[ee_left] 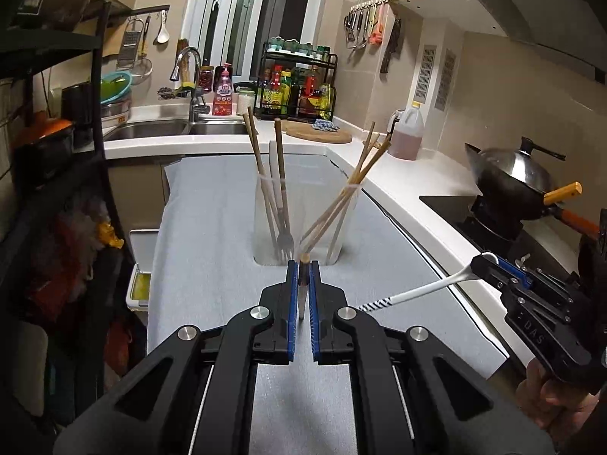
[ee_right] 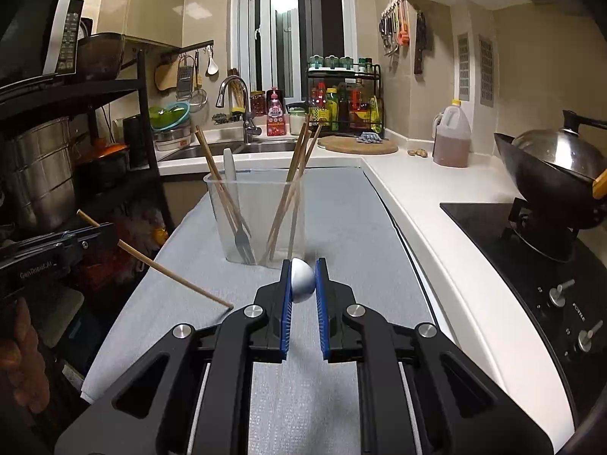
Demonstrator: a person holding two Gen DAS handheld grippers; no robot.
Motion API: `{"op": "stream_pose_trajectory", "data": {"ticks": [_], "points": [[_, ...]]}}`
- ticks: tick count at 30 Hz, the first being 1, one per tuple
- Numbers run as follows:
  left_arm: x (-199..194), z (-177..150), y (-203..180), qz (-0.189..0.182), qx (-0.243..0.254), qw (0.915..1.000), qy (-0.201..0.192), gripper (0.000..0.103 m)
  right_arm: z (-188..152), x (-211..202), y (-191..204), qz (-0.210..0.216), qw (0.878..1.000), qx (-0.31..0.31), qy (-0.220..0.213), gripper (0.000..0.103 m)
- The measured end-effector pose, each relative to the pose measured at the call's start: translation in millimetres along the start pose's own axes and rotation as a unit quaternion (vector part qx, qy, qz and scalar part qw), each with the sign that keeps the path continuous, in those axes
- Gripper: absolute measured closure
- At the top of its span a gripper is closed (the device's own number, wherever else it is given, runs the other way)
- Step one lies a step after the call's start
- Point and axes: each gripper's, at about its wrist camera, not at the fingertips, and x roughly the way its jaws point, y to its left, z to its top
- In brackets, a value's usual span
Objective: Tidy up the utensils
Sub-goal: 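Lift the spoon with the right tool toward the container while the left tool carries its chopstick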
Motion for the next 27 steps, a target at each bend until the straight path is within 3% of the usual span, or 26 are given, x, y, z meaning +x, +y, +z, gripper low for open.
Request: {"op": "stream_pose_trajectory", "data": {"ticks": [7, 27], "points": [[5, 22, -3, 0.0, 0.007, 1.0, 0.002, 0.097, 25, 12, 3, 0.011, 1.0, -0.015, 0.002, 0.091], [29, 70, 0, 0.013, 0.022, 0.9974, 0.067, 0.097, 69, 45, 4, 0.025, 0.997, -0.047, 0.05, 0.091]]}}
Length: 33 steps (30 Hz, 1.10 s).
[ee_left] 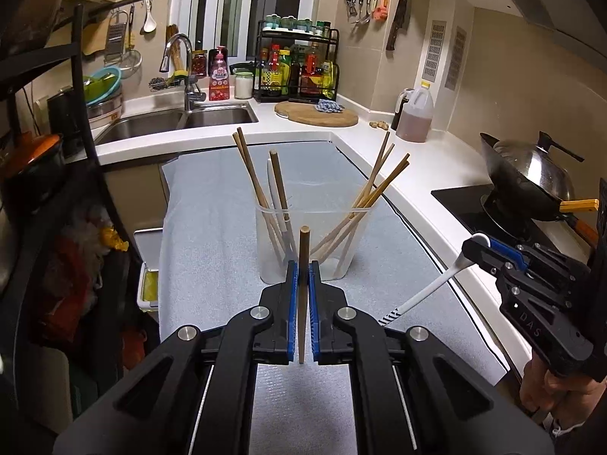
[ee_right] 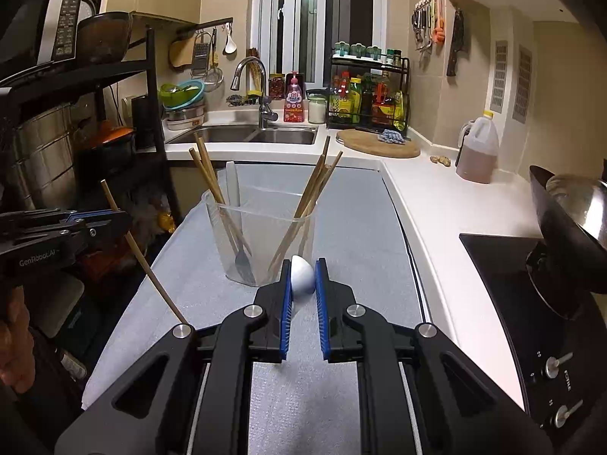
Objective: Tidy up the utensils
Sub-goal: 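Lift the spoon with the right tool toward the container while the left tool carries its chopstick, then open the right tool over the container while the left tool releases its chopstick there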
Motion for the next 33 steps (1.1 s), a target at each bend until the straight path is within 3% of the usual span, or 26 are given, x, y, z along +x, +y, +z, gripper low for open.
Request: {"op": "stream_pose_trajectory", "data": {"ticks": [11, 20, 26, 33], "points": [[-31, 82, 18, -0.036, 0.004, 0.9992, -0.016, 0.097, 82, -14, 5, 0.034, 0.998, -0.035, -0.035, 0.091], [-43, 155, 11, -0.046, 0.013, 0.9957, -0.079, 0.097, 139, 6, 2, 0.017, 0.997, -0.038, -0.072, 0.091], [1, 166, 11, -0.038, 0.009, 0.9972, -0.064, 0.097, 137, 48, 2, 0.006, 0.998, -0.04, -0.054, 0.091], [72, 143, 14, -0.03, 0.017, 0.9993, -0.014, 0.097, 117, 91, 5, 0.015, 0.999, -0.045, -0.02, 0.091]]}}
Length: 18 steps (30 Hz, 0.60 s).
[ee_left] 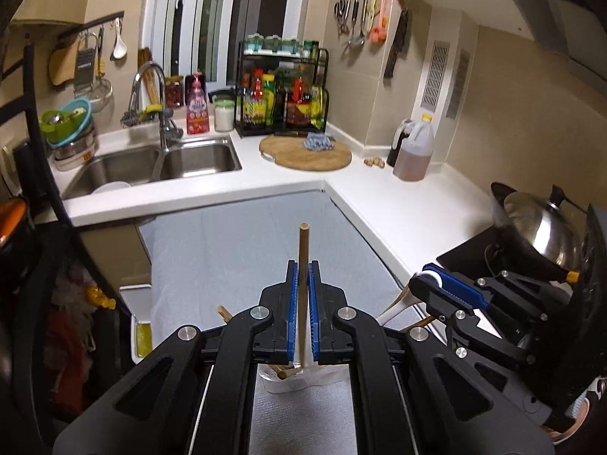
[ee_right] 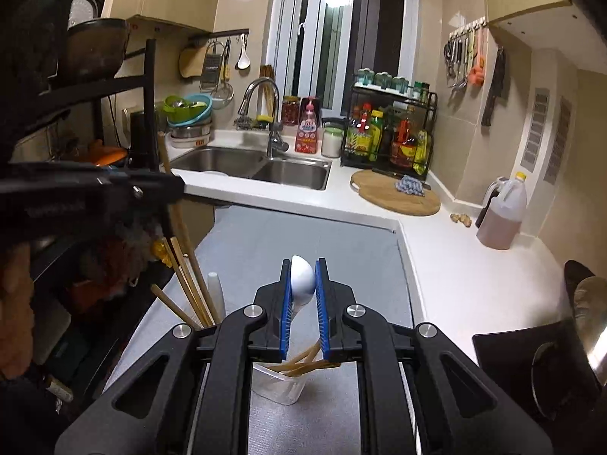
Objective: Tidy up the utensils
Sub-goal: 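Open the right tool over the container while the left tool releases its chopstick there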
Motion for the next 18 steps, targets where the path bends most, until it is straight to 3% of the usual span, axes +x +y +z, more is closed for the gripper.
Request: {"op": "stream_pose_trajectory", "data": {"ticks": [5, 7, 9, 13, 14, 18], "points": [[19, -14, 2, -0.001, 0.001, 0.9998, 0.018, 0.097, -10, 17, 3, -0.003, 1.0, -0.003, 0.017, 0.089], [12, -16, 3, -0.004, 0.001, 0.9999, 0.012, 0.09, -12, 17, 3, -0.005, 1.0, 0.0, 0.019, 0.085], [4, -16, 5, -0.002, -0.001, 1.0, 0.0, 0.077, -10, 13, 1, -0.009, 1.0, 0.002, 0.018, 0.08], [-27, -19, 9, -0.002, -0.008, 0.9996, -0.028, 0.075, -6, -9, 1, -0.018, 1.0, 0.009, -0.001, 0.071], [-33, -20, 9, -0.001, -0.009, 0.9994, -0.034, 0.071, -5, -16, 2, -0.02, 1.0, 0.01, -0.007, 0.069], [-70, -38, 8, 0.01, -0.009, 0.9975, -0.07, 0.05, -12, -55, 6, -0.037, 0.998, 0.023, -0.037, 0.047]]}}
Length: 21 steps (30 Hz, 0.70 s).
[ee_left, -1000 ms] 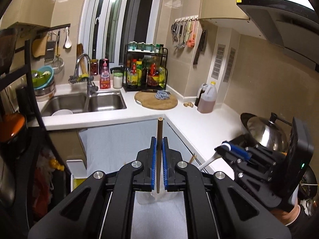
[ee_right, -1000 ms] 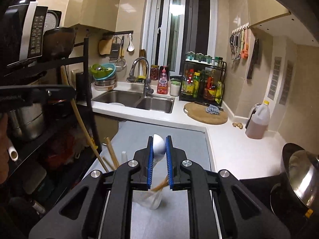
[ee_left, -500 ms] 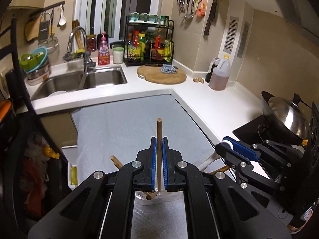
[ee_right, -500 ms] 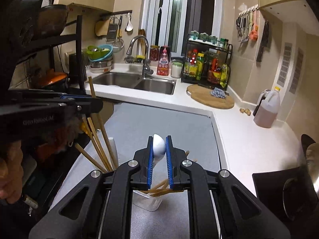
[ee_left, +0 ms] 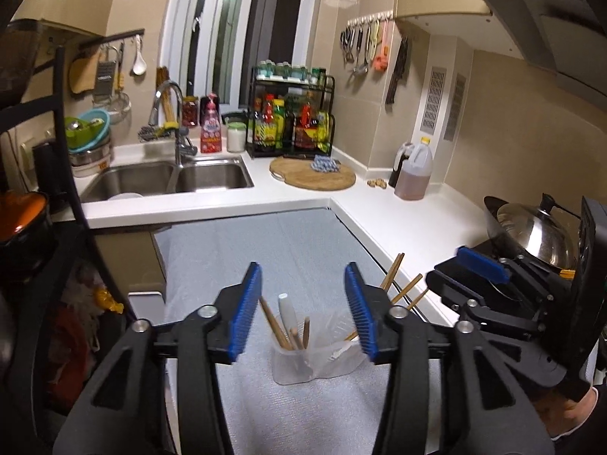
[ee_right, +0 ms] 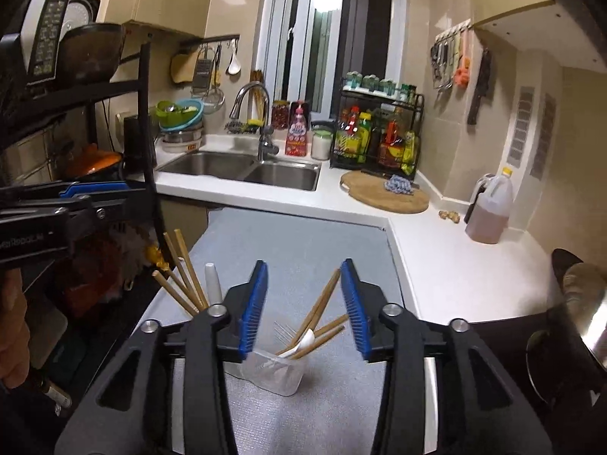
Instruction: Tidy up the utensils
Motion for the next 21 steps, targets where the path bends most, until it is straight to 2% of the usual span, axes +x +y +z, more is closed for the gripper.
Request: {"op": "stream_pose_trajectory", "data": {"ticks": [2, 4, 6, 7, 8, 11, 13, 18, 21], "points": [[-21, -15, 2, 0.009, -0.006, 0.9998, -0.017, 0.042, -8, -20, 0, -0.008, 1.0, 0.014, -0.01, 0.038], [-35, -32, 5, 0.017, -0.013, 0.9994, -0.027, 0.038, -22, -41, 1, -0.018, 0.999, 0.034, -0.019, 0.029], [-43, -50, 6, 0.023, -0.012, 0.9993, -0.028, 0.027, -41, -56, 2, -0.034, 0.998, 0.054, -0.024, 0.011], [-45, -61, 5, 0.026, -0.009, 0.9992, -0.028, 0.024, -53, -64, 3, -0.047, 0.996, 0.064, -0.027, 0.006], [-46, -76, 4, 0.032, -0.005, 0.9991, -0.028, 0.019, -65, -69, 5, -0.057, 0.995, 0.072, -0.027, 0.005], [-42, -115, 1, 0.046, -0.002, 0.9989, -0.011, 0.013, -97, -73, 8, -0.073, 0.993, 0.095, -0.007, 0.005], [-36, -138, 3, 0.05, -0.018, 0.9985, 0.01, 0.011, -116, -74, 7, -0.082, 0.99, 0.112, 0.014, 0.005], [-32, -161, -5, 0.071, -0.013, 0.9973, 0.016, 0.008, -135, -86, 17, -0.094, 0.991, 0.098, 0.022, 0.005], [-38, -163, -7, 0.063, -0.015, 0.9979, 0.0, 0.008, -137, -92, 20, -0.1, 0.99, 0.099, 0.019, 0.005]]}}
